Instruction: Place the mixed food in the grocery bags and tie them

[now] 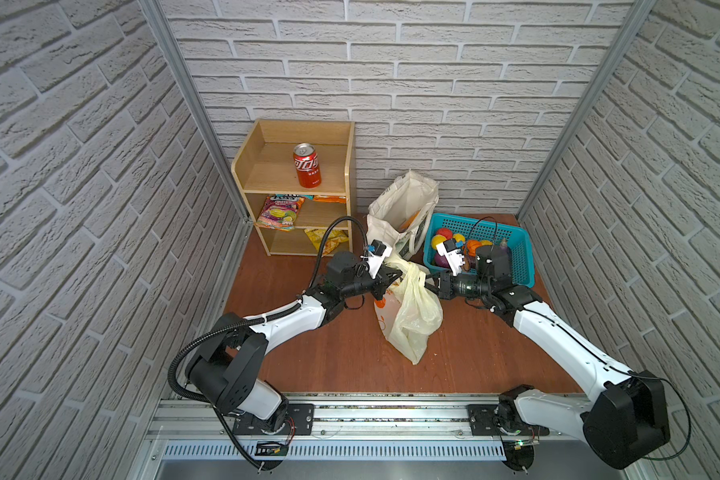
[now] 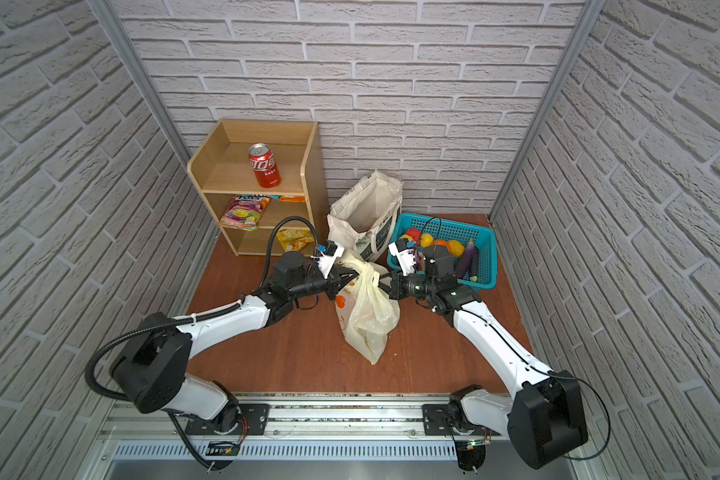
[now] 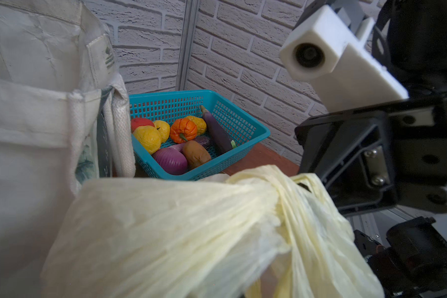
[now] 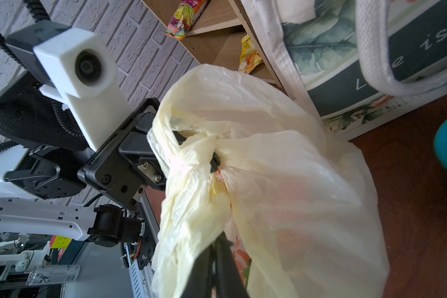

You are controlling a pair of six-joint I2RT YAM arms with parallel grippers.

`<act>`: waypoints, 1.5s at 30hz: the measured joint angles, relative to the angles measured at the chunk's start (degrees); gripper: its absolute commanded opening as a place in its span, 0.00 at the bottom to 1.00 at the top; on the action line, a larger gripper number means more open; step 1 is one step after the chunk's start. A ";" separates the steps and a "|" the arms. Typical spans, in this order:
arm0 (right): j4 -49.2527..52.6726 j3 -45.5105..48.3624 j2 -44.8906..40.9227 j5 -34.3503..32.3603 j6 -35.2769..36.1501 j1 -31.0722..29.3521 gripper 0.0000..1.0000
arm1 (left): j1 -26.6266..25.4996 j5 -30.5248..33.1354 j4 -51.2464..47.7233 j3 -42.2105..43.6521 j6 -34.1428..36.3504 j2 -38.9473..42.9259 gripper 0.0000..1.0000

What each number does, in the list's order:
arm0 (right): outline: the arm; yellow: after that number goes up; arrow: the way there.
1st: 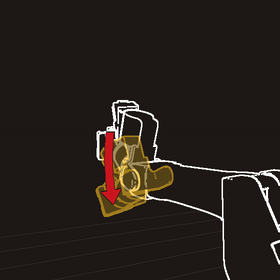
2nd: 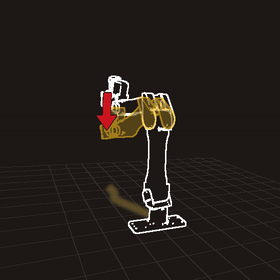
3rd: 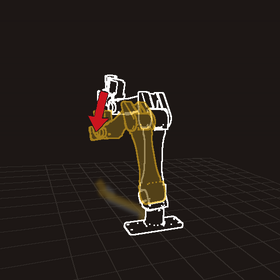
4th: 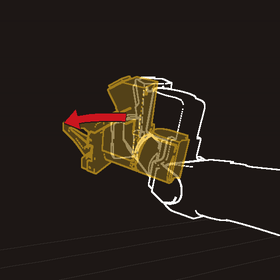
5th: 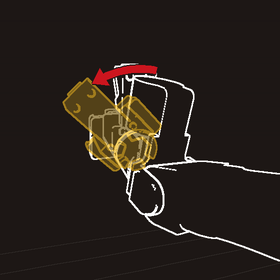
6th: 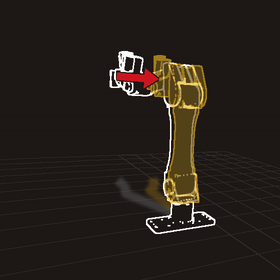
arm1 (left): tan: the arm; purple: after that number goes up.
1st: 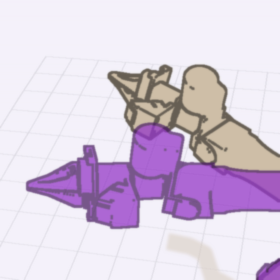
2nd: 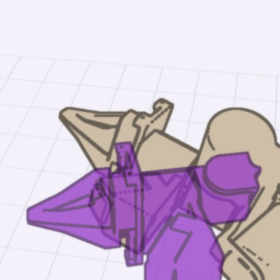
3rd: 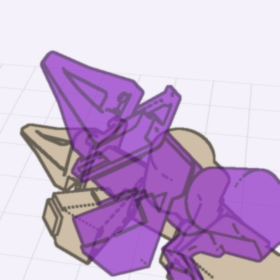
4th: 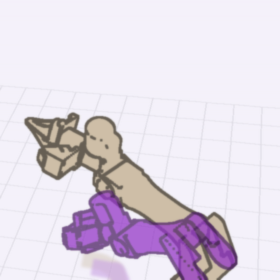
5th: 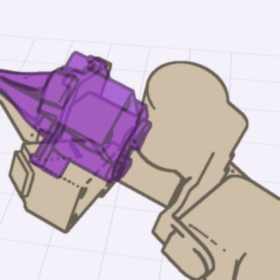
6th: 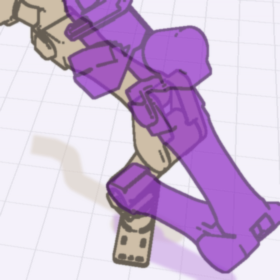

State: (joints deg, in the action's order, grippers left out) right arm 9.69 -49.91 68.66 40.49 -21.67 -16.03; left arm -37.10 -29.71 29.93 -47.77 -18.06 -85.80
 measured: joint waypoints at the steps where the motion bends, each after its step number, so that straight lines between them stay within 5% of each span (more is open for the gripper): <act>1: 0.07 0.00 0.00 -0.20 0.07 0.00 0.05 | 0.00 0.00 0.02 0.00 0.00 0.00 0.00; 25: 4.68 6.01 -8.44 -21.42 -2.80 8.57 0.06 | 7.52 -4.07 8.57 9.40 -9.68 7.15 0.00; 45: 4.90 14.08 -17.35 -20.83 -9.51 16.09 0.06 | 12.79 0.85 2.08 20.70 -7.19 18.95 0.00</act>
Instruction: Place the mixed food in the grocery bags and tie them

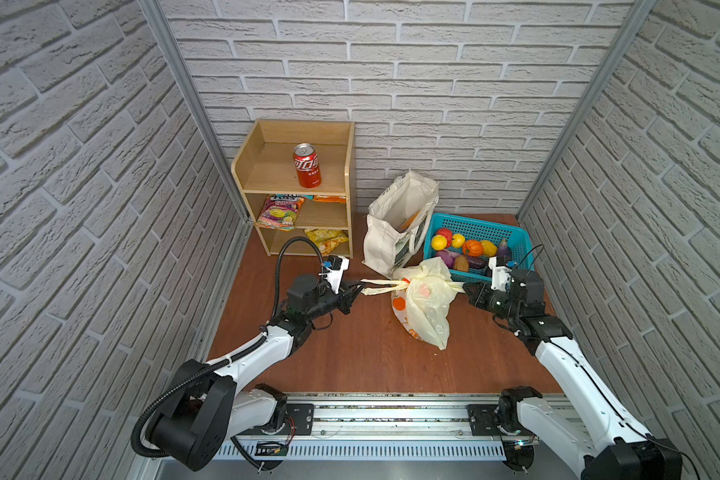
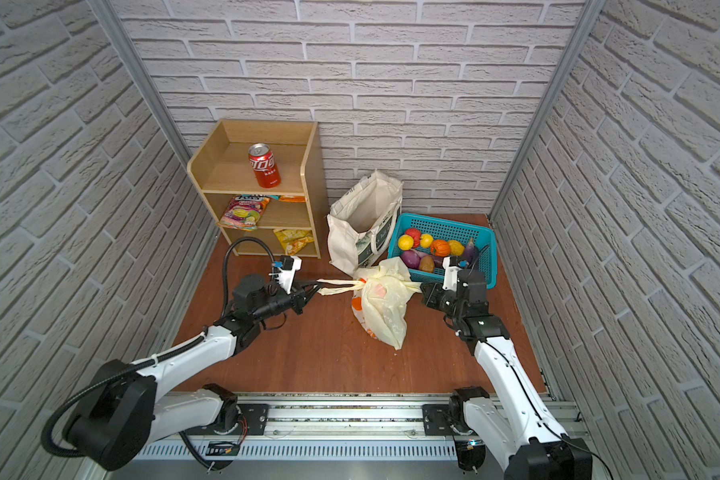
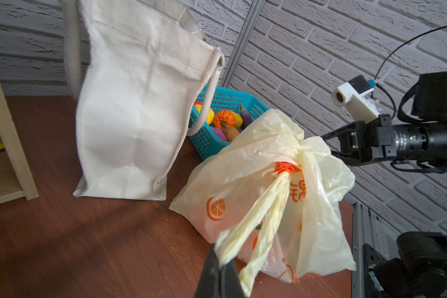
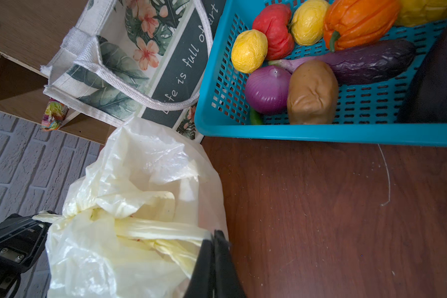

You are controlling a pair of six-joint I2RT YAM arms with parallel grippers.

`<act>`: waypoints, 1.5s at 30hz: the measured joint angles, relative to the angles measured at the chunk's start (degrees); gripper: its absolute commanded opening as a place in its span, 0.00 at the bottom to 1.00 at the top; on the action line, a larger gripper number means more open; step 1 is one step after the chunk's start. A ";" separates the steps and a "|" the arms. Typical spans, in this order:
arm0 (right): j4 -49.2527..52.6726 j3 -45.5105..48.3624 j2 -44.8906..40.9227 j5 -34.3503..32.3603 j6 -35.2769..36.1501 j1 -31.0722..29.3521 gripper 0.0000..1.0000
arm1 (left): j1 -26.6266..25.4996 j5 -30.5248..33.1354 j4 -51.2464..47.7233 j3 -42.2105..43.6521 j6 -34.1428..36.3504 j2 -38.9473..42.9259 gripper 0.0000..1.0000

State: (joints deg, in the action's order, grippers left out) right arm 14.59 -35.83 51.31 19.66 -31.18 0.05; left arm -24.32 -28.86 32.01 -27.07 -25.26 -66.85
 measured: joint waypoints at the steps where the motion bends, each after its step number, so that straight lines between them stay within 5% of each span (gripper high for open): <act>1: 0.02 0.48 -0.55 0.22 -0.24 0.44 0.05 | 0.48 -0.02 -0.44 0.33 0.17 0.68 0.00; 8: -0.72 4.63 -1.07 1.20 -3.26 5.07 0.05 | 1.79 0.83 -2.34 2.49 0.61 1.40 0.00; 14: -0.44 7.41 -0.92 -10.40 -5.11 12.39 0.05 | 6.38 9.77 -2.91 3.76 0.55 2.03 0.00; 20: -3.37 6.82 2.19 -4.11 -4.87 12.33 0.10 | 6.23 10.19 -2.78 4.04 -0.04 2.14 0.00; 24: -3.96 4.94 4.02 4.20 -3.85 8.28 0.48 | 5.75 10.14 -2.80 4.04 -0.07 2.14 0.00; 27: -3.17 3.26 2.45 8.46 -2.62 3.34 0.60 | 5.07 10.19 -2.91 4.00 -0.02 2.14 0.00; 40: 1.90 2.82 -1.40 14.86 0.17 -12.33 0.68 | 3.91 10.56 -3.72 3.04 0.20 2.05 0.00; 45: 1.92 5.40 -1.38 14.19 -0.26 -17.18 0.53 | 3.61 10.67 -4.02 3.02 0.59 1.99 0.00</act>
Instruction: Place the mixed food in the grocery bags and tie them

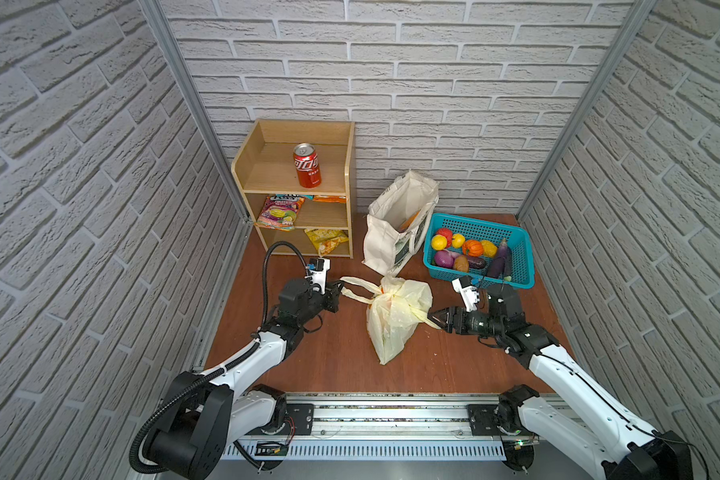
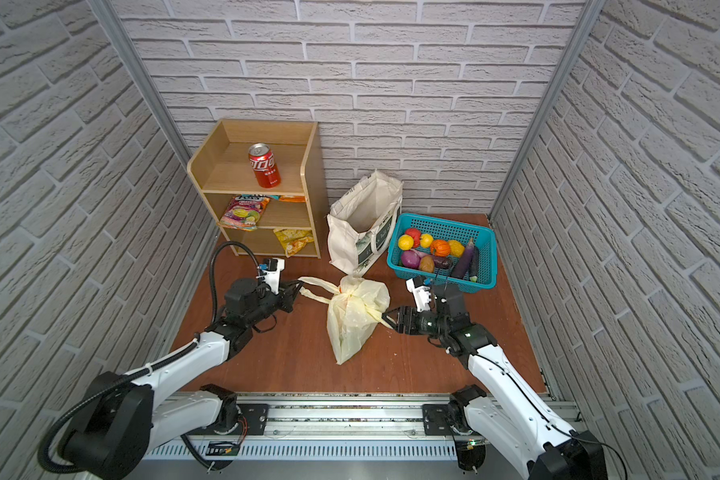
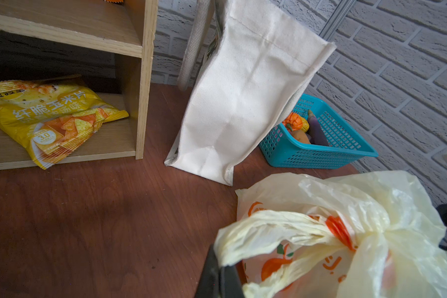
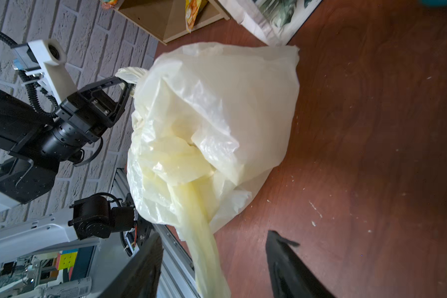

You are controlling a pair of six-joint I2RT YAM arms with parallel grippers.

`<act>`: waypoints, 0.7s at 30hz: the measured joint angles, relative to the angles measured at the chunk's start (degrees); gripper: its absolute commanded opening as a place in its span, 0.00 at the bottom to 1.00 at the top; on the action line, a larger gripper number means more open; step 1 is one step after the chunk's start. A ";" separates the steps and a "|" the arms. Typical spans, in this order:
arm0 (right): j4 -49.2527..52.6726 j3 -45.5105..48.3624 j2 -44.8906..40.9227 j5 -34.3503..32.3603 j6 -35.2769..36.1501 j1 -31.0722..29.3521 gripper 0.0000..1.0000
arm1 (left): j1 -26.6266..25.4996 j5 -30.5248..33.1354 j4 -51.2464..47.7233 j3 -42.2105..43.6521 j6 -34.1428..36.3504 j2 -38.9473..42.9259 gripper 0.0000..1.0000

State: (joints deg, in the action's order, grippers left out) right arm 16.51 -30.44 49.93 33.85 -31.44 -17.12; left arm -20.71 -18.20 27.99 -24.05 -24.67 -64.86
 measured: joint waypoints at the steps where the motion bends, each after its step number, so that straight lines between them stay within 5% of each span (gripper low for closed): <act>1: 0.00 0.31 0.02 -0.13 -0.31 -0.59 0.45 | -0.07 0.13 -0.04 0.00 0.04 -0.02 0.00; 3: -0.26 0.76 0.35 -0.59 -0.66 -1.20 0.12 | -0.33 0.24 -0.17 -0.02 0.13 -0.13 0.00; 4: -0.44 0.83 0.55 -0.90 -0.85 -1.27 0.06 | -0.44 0.28 -0.24 -0.07 0.17 -0.24 0.00; 12: 0.44 1.09 -1.95 -8.90 -1.07 2.67 0.05 | -0.59 2.38 -1.66 -0.50 -0.42 -0.02 0.00; 16: -2.91 3.48 -3.76 -6.10 -1.38 9.92 0.05 | -0.59 -0.31 -2.21 -0.46 -0.98 1.20 0.00; 21: -2.89 4.00 -1.49 -2.89 -1.18 11.17 0.06 | -0.70 -1.49 -2.32 -0.55 -1.07 1.36 0.00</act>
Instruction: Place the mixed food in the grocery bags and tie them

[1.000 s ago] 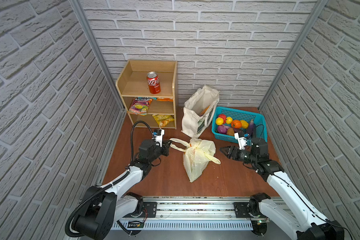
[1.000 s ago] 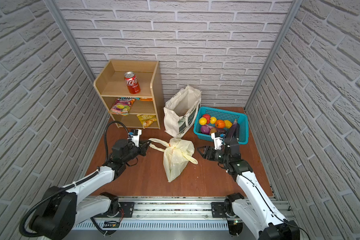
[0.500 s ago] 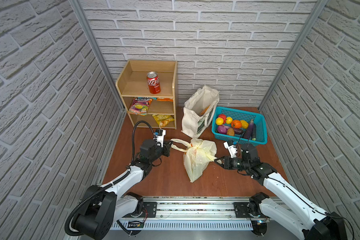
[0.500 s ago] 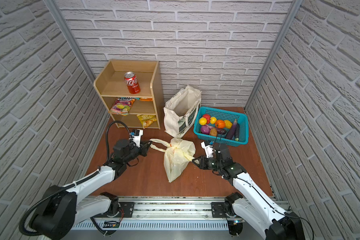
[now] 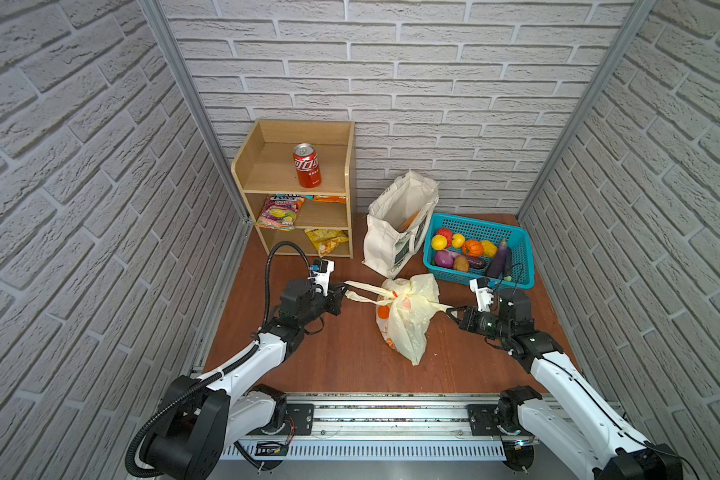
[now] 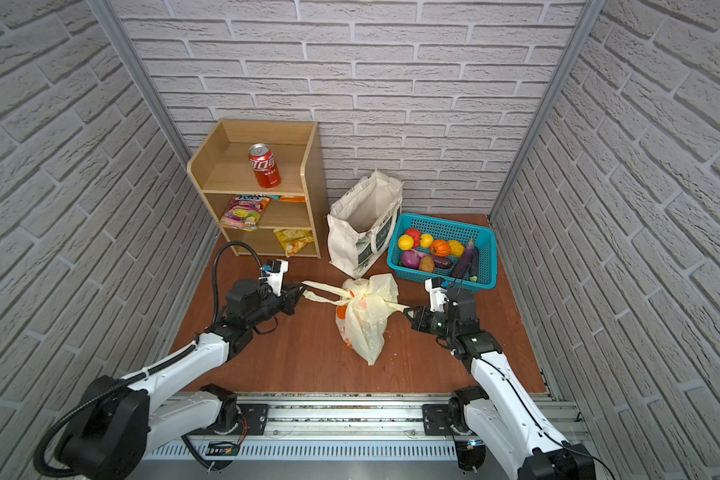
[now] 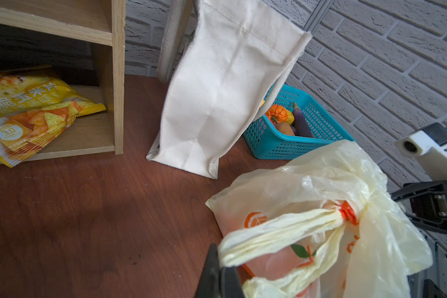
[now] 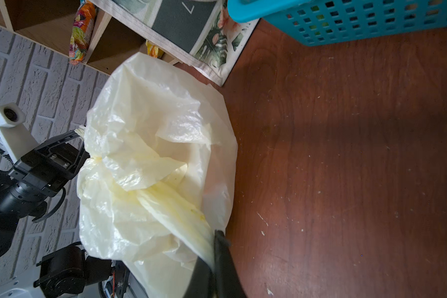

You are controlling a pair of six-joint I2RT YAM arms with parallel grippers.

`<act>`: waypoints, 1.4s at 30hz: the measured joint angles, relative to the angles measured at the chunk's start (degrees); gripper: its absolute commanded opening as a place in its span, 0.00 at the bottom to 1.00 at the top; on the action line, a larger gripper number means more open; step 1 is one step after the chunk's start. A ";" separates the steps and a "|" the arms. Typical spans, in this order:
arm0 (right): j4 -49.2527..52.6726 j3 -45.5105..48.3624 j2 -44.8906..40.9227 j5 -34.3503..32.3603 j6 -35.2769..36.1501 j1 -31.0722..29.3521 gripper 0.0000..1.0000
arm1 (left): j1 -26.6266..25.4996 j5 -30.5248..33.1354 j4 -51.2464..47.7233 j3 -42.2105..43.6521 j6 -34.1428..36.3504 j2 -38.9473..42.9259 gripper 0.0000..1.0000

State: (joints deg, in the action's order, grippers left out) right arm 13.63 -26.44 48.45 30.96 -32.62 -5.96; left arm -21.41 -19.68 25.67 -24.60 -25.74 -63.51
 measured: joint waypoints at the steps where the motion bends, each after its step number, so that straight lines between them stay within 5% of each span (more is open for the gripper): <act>1: 0.96 -0.85 0.55 0.00 0.13 -0.02 0.05 | -0.24 0.04 -0.15 -0.24 0.07 0.00 0.00; 11: 6.88 -19.56 9.33 -4.63 3.21 -9.99 0.06 | -9.84 1.90 -4.52 -16.90 4.39 -3.96 0.00; 20: 6.99 -18.16 12.48 -5.77 4.68 -11.17 0.06 | -10.64 5.81 -13.42 -20.00 9.77 -4.13 0.69; 28: 7.78 -15.02 12.57 -5.22 5.51 -11.17 0.06 | -11.32 7.74 -24.39 -24.09 15.08 0.96 0.84; 30: 7.78 -15.02 12.59 -5.11 5.66 -11.17 0.06 | -11.87 9.64 -26.56 -25.90 16.72 1.57 0.96; 37: 7.82 -15.02 12.59 -5.09 6.34 -11.17 0.06 | -10.99 25.53 -35.12 -28.83 18.12 4.17 0.98; 42: 7.82 -15.02 12.59 -4.94 6.49 -11.17 0.05 | -5.66 33.83 -43.34 -28.57 13.88 3.43 0.98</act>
State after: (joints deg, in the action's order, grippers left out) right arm 21.45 -41.45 61.04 26.02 -26.13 -17.12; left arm -27.07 14.15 -17.67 -53.17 -11.86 -60.07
